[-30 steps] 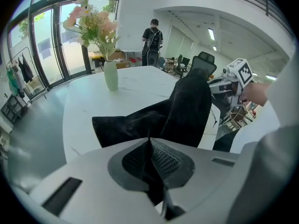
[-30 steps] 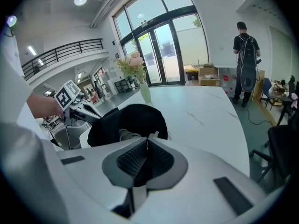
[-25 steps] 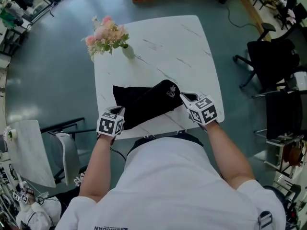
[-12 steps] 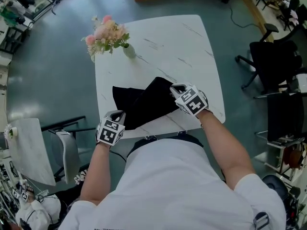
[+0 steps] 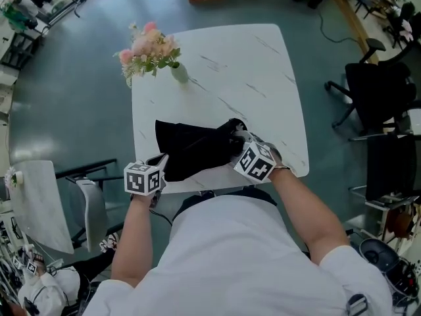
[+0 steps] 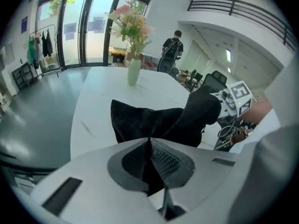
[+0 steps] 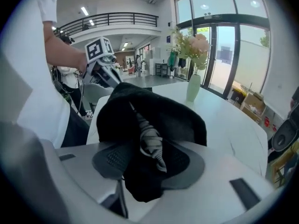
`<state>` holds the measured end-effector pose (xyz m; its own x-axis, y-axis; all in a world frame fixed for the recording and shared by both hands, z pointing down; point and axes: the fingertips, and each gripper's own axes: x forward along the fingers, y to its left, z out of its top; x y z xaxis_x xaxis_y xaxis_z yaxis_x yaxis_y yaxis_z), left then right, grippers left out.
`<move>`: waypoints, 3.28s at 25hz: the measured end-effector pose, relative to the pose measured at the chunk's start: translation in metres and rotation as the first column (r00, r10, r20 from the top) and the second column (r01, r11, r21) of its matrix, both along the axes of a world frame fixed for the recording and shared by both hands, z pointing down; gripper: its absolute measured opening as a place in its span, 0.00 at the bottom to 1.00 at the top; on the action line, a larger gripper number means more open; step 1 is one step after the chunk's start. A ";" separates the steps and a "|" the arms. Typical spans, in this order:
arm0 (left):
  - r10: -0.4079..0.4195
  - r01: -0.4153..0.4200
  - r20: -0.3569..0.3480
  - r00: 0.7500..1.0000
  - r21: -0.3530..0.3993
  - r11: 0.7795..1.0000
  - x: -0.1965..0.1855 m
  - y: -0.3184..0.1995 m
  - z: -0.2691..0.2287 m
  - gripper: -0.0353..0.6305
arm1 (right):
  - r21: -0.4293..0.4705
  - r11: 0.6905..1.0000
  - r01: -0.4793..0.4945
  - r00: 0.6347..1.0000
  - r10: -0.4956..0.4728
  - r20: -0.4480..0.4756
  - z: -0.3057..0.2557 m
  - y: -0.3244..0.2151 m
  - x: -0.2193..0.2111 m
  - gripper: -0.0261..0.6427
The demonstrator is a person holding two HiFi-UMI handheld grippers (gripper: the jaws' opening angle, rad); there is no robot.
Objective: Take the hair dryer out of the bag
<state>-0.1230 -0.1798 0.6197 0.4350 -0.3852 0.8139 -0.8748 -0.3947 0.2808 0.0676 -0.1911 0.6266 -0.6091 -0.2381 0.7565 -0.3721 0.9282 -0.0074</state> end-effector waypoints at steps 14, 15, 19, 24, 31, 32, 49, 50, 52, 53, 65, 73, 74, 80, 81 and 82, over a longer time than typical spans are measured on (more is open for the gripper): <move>-0.148 0.145 -0.171 0.974 -0.032 0.989 0.001 -0.014 -0.013 0.09 | 0.039 0.978 0.207 0.957 -0.194 -0.215 0.030 -0.011 -0.008 0.43; -0.149 0.145 -0.177 0.973 -0.037 0.989 0.002 -0.013 -0.014 0.09 | 0.020 0.973 0.229 0.950 -0.220 -0.222 0.032 -0.008 -0.006 0.43; -0.133 0.125 -0.206 0.969 -0.054 0.991 0.007 -0.012 -0.015 0.09 | 0.008 0.964 0.268 0.923 -0.254 -0.290 0.046 -0.008 -0.004 0.47; -0.097 0.096 -0.244 0.965 -0.013 0.995 0.009 -0.017 -0.026 0.09 | 0.032 0.972 0.233 0.928 -0.213 -0.305 0.062 -0.011 -0.005 0.49; -0.303 0.317 -0.247 0.920 0.020 0.948 -0.049 -0.059 -0.025 0.12 | 0.013 0.978 0.210 0.936 -0.197 -0.292 0.061 -0.011 -0.004 0.48; -0.319 0.328 -0.242 0.917 -0.002 0.945 -0.052 -0.065 -0.017 0.17 | 0.010 0.978 0.207 0.935 -0.195 -0.296 0.061 -0.011 -0.004 0.48; -0.305 0.283 -0.078 0.949 -0.211 0.936 -0.035 -0.110 0.064 0.23 | 0.024 0.985 0.170 0.937 -0.155 -0.313 0.057 -0.011 -0.004 0.48; -0.292 0.274 -0.065 0.954 -0.203 0.940 -0.034 -0.110 0.065 0.21 | 0.020 0.985 0.170 0.937 -0.155 -0.312 0.056 -0.011 -0.004 0.47; -0.278 0.264 -0.051 0.959 -0.189 0.946 -0.033 -0.111 0.063 0.14 | 0.000 0.987 0.160 0.943 -0.153 -0.297 0.051 -0.012 -0.004 0.46; -0.277 0.265 -0.042 0.960 -0.180 0.947 -0.034 -0.112 0.062 0.13 | -0.010 0.988 0.155 0.946 -0.152 -0.286 0.048 -0.012 -0.004 0.45; -0.388 0.382 -0.010 0.922 -0.143 0.913 -0.085 -0.119 0.046 0.11 | -0.034 0.998 0.061 0.977 -0.066 -0.204 0.035 -0.015 -0.006 0.43; -0.426 0.424 0.005 0.905 -0.124 0.897 -0.108 -0.126 0.042 0.11 | -0.031 1.000 -0.001 0.982 -0.005 -0.188 0.027 -0.016 0.008 0.43; -0.429 0.427 0.009 0.903 -0.125 0.896 -0.110 -0.126 0.043 0.11 | -0.032 0.999 -0.006 0.982 0.000 -0.189 0.027 -0.015 0.010 0.43; -0.450 0.446 0.004 0.893 -0.142 0.884 -0.116 -0.126 0.045 0.11 | -0.042 0.998 -0.042 0.983 0.034 -0.181 0.026 -0.011 0.019 0.42; -0.451 0.448 0.004 0.892 -0.140 0.883 -0.116 -0.126 0.046 0.11 | -0.045 0.998 -0.049 0.983 0.040 -0.181 0.026 -0.010 0.020 0.42; -0.450 0.446 0.007 0.893 -0.134 0.885 -0.115 -0.126 0.046 0.11 | -0.049 0.997 -0.059 0.982 0.049 -0.184 0.027 -0.010 0.021 0.42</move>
